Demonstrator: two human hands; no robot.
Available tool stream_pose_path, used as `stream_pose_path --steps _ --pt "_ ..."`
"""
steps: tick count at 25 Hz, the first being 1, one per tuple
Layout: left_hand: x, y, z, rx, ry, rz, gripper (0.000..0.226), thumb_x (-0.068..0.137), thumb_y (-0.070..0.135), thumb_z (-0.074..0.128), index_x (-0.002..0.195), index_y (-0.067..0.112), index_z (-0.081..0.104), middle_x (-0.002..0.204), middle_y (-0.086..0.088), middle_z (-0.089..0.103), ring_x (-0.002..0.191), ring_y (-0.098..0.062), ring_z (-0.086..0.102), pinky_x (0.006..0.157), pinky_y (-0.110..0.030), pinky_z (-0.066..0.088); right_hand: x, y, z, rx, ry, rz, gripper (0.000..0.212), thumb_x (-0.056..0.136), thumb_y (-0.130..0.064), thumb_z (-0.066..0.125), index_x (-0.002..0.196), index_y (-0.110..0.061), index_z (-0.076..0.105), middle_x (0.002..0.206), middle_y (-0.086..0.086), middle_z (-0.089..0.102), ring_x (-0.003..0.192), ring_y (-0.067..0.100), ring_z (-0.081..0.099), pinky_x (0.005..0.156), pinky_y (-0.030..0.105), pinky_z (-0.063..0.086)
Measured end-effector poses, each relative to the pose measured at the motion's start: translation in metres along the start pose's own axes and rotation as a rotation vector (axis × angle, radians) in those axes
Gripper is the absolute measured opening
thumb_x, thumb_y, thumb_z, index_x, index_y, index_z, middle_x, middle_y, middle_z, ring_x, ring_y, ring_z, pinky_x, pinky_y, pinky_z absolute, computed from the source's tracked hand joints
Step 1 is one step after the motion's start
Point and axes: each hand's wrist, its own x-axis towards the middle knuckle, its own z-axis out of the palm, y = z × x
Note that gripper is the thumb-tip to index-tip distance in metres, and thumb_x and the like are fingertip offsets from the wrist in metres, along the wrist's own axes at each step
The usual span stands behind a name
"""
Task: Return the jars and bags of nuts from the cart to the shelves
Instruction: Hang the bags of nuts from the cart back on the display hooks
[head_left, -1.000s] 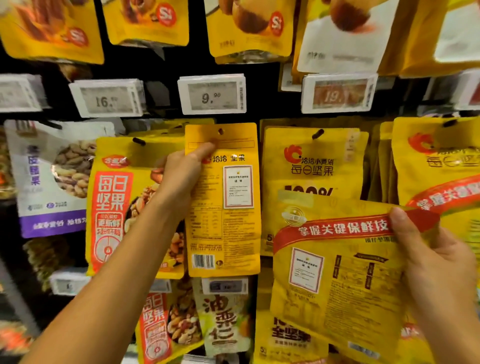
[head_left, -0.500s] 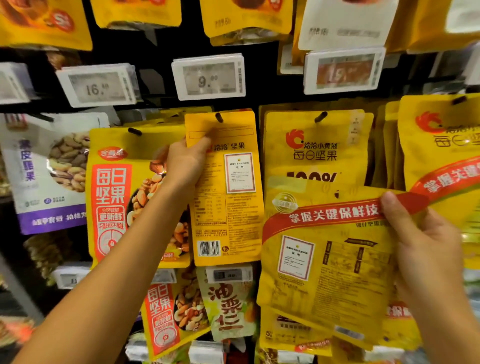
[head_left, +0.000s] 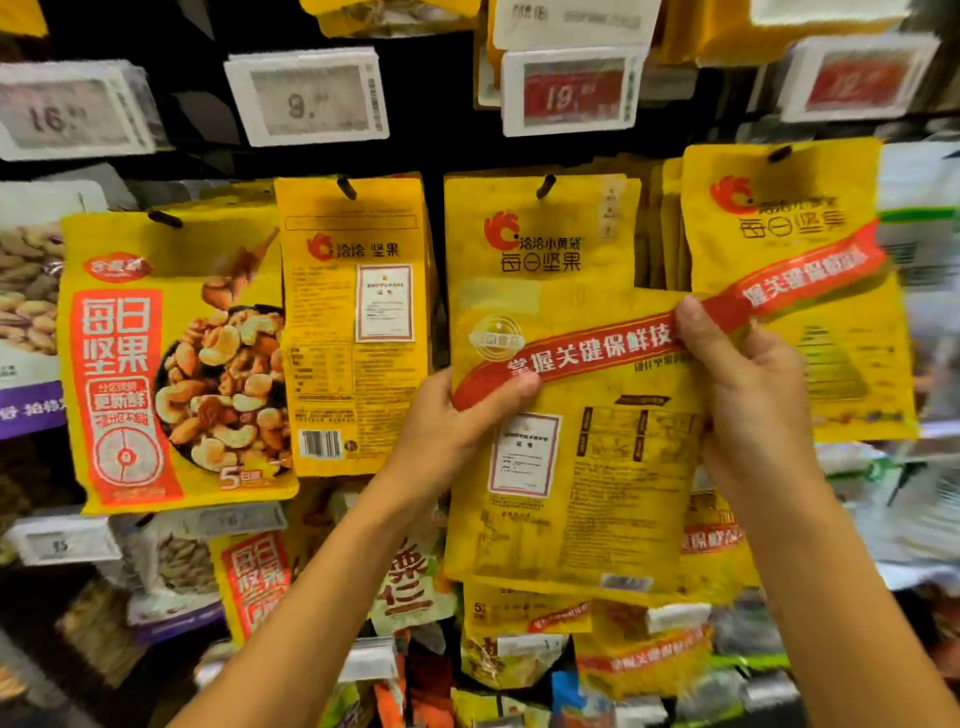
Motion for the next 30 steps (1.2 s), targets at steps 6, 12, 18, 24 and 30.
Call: stream_pose_path --steps 6,12,18,24,30 --pt "-0.008 0.01 0.0 -0.164 0.507 0.149 0.012 0.072 0.04 0.065 0.072 0.032 0.074 0.075 0.005 0.074 0.076 -0.018 0.071 0.073 -0.04 0.056 -0.021 -0.005 0.0 -0.471 0.061 -0.5 0.023 0.092 -0.04 0.052 0.11 -0.025 0.052 0.102 -0.012 0.054 0.091 -0.008 0.054 0.076 0.006 0.041" --pt "-0.036 0.027 0.04 -0.062 0.249 0.135 0.062 0.084 0.07 0.031 0.08 0.029 0.077 0.094 0.005 0.075 0.096 -0.008 0.068 0.076 -0.021 0.056 -0.059 0.006 0.023 -0.386 -0.514 -0.075 0.089 0.058 -0.088 0.044 0.135 -0.044 0.034 0.135 -0.025 0.047 0.125 -0.007 0.043 0.099 0.017 0.04" --pt "-0.028 0.031 0.0 -0.137 0.422 0.244 0.054 0.1 0.043 0.025 0.085 0.02 0.072 0.084 0.001 0.075 0.082 -0.013 0.07 0.077 -0.025 0.054 -0.022 -0.001 -0.003 0.062 -0.134 0.231 0.036 0.078 -0.054 0.054 0.101 -0.028 0.062 0.083 -0.01 0.075 0.078 0.009 0.072 0.056 0.026 0.056" --pt "-0.009 0.023 -0.018 0.025 0.32 0.012 0.058 0.075 0.061 0.058 0.117 0.02 0.059 0.117 -0.001 0.066 0.106 -0.017 0.063 0.088 -0.039 0.051 -0.018 0.01 -0.006 -0.019 -0.308 0.333 0.062 0.059 -0.062 0.06 0.109 -0.025 0.06 0.088 -0.003 0.076 0.081 0.013 0.072 0.057 0.026 0.057" --pt "0.022 0.025 -0.002 -0.07 0.423 0.089 0.008 0.09 0.027 0.06 0.087 0.022 0.065 0.078 0.001 0.075 0.07 -0.016 0.072 0.055 -0.025 0.056 0.006 0.009 0.003 -0.118 -0.281 0.242 0.03 0.081 -0.051 0.055 0.085 -0.026 0.071 0.082 0.0 0.076 0.074 0.015 0.073 0.052 0.02 0.054"
